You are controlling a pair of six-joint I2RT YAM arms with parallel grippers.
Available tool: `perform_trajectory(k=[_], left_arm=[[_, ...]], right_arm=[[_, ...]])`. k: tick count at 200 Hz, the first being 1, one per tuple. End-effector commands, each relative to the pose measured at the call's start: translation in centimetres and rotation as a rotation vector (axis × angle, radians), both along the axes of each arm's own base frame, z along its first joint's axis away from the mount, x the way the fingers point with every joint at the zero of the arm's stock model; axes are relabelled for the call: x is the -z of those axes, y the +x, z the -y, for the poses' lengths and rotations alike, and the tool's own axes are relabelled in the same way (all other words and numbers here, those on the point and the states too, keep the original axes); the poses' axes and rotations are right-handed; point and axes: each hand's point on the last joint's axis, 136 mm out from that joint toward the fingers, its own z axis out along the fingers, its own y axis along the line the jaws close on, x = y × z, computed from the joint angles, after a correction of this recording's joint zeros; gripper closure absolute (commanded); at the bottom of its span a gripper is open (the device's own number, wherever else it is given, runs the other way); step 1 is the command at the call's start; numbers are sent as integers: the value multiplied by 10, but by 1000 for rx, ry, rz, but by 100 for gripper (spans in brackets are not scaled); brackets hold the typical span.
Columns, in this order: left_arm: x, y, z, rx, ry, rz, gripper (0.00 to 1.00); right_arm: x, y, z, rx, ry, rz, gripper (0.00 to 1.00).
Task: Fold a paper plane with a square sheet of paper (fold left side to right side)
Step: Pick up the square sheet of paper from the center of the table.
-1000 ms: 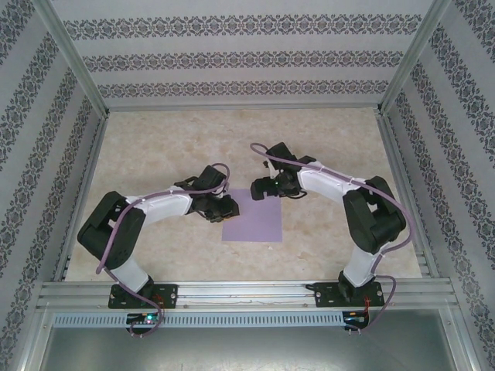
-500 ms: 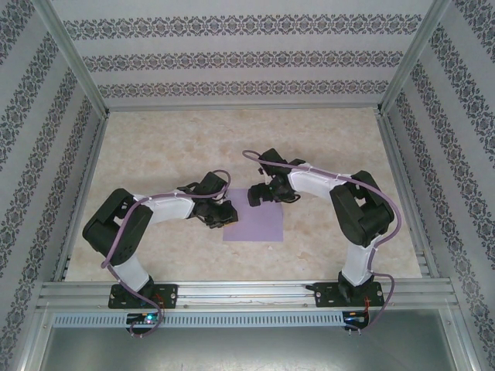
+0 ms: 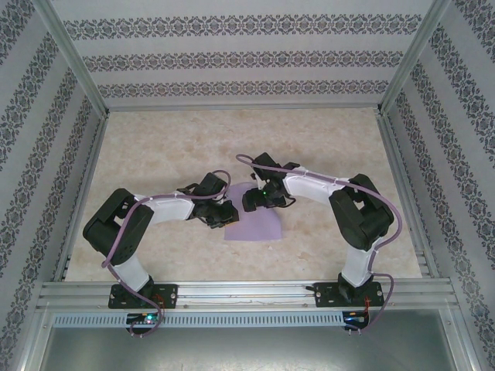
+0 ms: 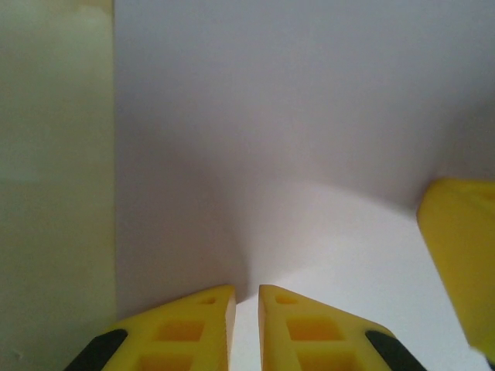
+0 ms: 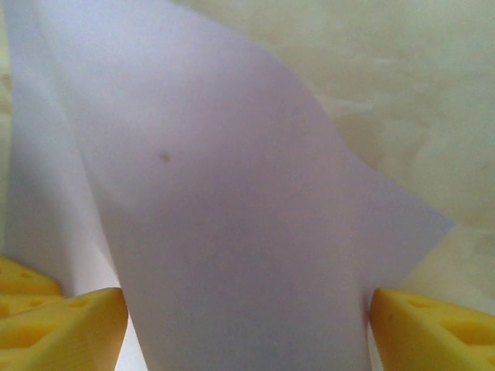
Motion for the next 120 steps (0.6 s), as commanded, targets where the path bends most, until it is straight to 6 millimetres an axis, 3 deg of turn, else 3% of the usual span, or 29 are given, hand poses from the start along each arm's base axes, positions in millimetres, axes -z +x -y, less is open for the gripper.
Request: perform_trajectory(k=[1,69,120], left_arm=[[15,-9,-5,-12,38,-35,83],[10,-6,-2,-16,16,-17,83],[-12,4,2,-18,-16,51,76]], right_arm=[[-6,-13,-5,-5,31,-41,25],[1,-21,-17,-13,95,-99,45],[5,-30,-22,-12,167,-145,62]])
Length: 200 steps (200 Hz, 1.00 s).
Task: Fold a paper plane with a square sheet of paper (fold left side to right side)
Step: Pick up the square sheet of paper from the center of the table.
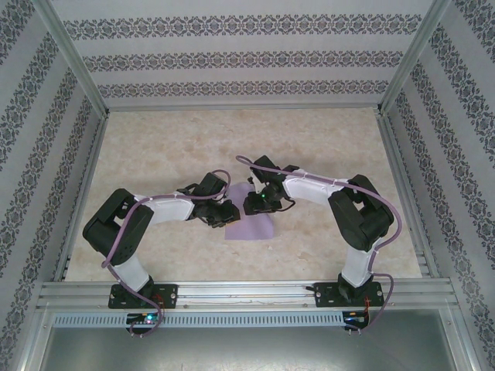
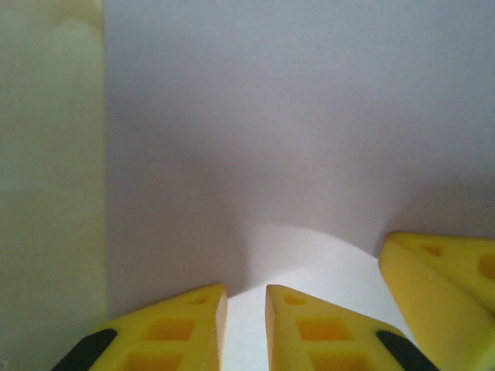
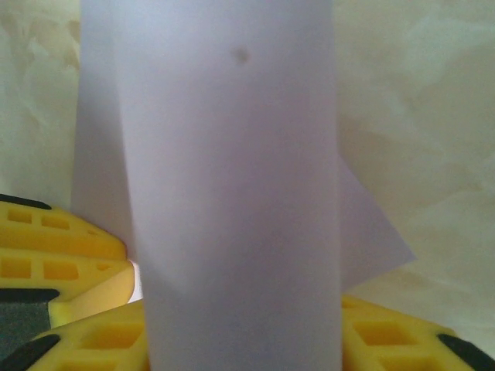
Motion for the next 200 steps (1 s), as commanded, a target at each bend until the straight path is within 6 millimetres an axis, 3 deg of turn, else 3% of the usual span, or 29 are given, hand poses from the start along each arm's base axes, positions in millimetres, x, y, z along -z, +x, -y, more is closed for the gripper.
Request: perform_trajectory(k=[1,50,82,120,166,200], left_arm=[[-9,1,0,-6,3,41,75],[-52,18,-21,-40,-1,188,62],[-96,30,-47,-82,-61,335,51],[-159,37,-68,-78,-207,548,35],[-245,27,-58,52,-423,804,15],[-289,17,-39,201,-559,880,13]], right_arm=[[4,-8,-4,0,51,-46,62],[-23,-5,-4,25,222,-20,69],[-51,1,6,41,353,23,71],[-100,8,26,46,555,83,72],[-170,11,59,28,769,212,73],[-223,-5,62,-66,899,291,73]])
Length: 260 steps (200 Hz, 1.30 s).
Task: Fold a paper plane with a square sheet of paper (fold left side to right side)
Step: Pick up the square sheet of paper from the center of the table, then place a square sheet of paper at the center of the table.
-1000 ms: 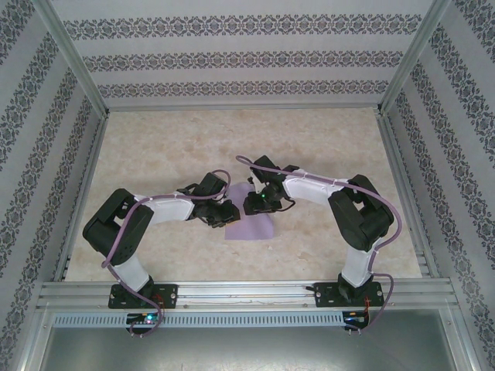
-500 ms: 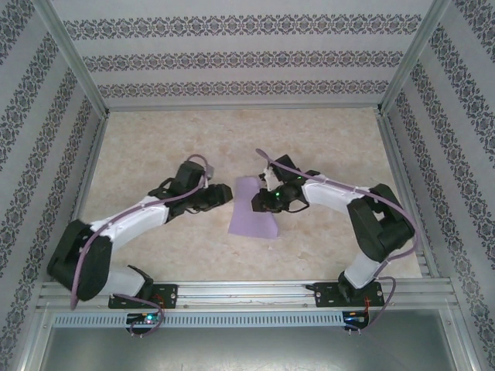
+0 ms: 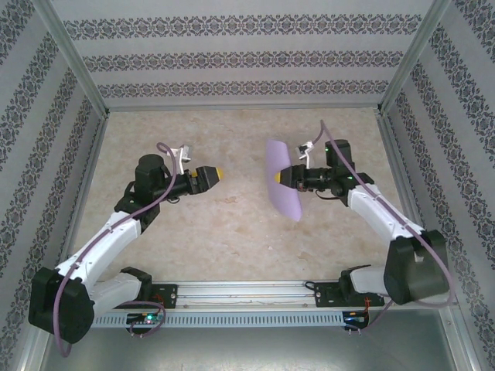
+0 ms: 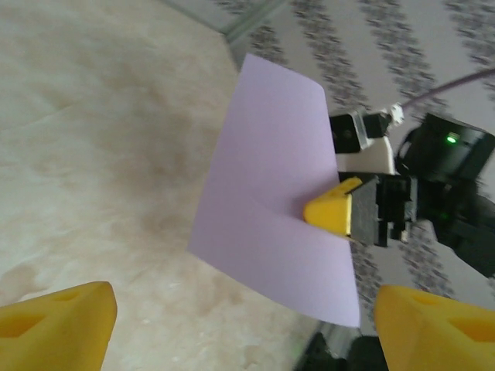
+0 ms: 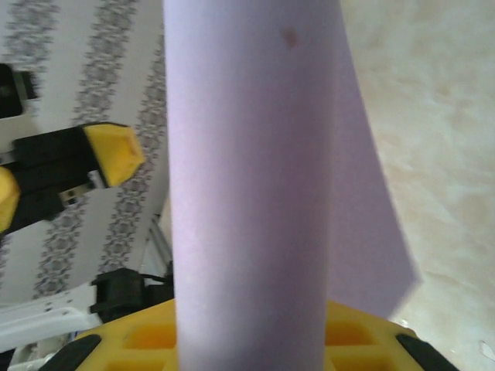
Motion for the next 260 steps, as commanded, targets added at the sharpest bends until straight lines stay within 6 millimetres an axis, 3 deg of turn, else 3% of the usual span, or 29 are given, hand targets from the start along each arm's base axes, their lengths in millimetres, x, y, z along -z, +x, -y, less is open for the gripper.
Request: perform_trajectory(k=[1,22,60,91,112,135,147,173,185,225,260], left_arm=[[-58,-10,16,168,-87,195,13],[-74,-12,23,235,-111,231,12],[-83,-11,33,317,-118,257,11],[-83,-14,49,389,-126,259,11],[-81,-19,64,448,-132,249,12],[-83,-22,68,472,-148,259,28],[-84,-23,68,473,-151,263,43],[-78,-21,68,466,-140,241,87],[-72,-19,68,446,-125,224,99],[-31,-1,63,328,-53,76,100],[35,12,55,216,8,-139,100]], right_arm=[[-44,-24,-8,-131,130,92,73],[-71,-38,-11,-192,184,144,73],[-106,-67,-28,-310,231,230,74],[-121,-79,-45,-368,240,273,74],[-122,-74,-52,-362,232,281,74],[-114,-59,-52,-314,206,268,74],[-107,-51,-50,-286,192,255,73],[-93,-40,-49,-253,157,228,73],[-86,-35,-46,-229,137,217,72],[-63,-16,-19,-68,42,196,56],[-23,-2,18,125,-136,134,41]])
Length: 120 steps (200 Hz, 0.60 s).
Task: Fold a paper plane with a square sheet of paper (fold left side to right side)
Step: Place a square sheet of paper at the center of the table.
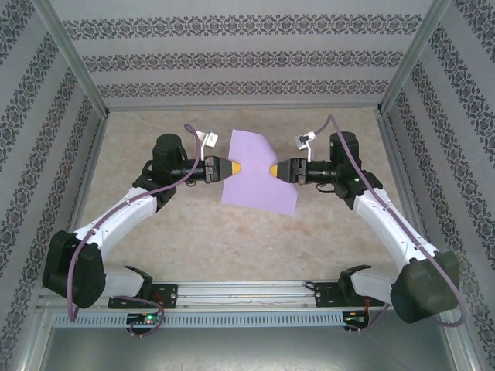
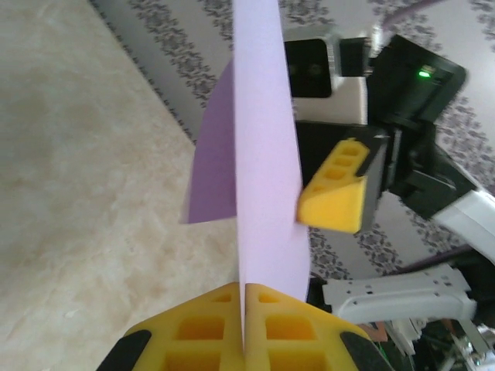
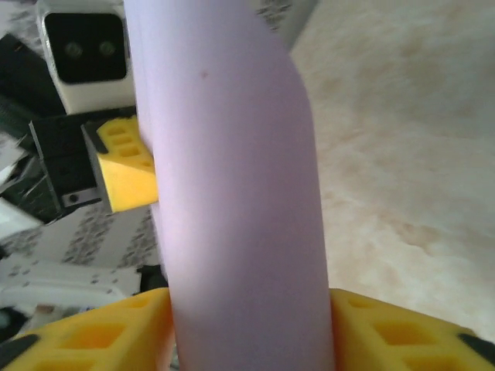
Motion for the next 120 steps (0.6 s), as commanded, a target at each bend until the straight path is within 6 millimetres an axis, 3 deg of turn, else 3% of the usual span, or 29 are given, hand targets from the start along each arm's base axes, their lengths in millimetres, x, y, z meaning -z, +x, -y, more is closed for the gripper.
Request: perform_trajectory(k=[1,40,63,84,120], left_arm=[[61,8,-5,-87,97,-184,100],[156,4,-15,-165,237,-437,100],[197,-3,-21,-191,317,-531,100],[219,-8,-25,-204,404,-566,100],[239,-11,-28,-211,475,-611,100]], right_arm=[[33,8,27,154,-147,-30,41],[80,12,51,292,-261,-141,36],[103,11,52,310,-273,-205,39],[121,11,49,319,-281,-256,48],[157,8,33,300,-283,-349,71]])
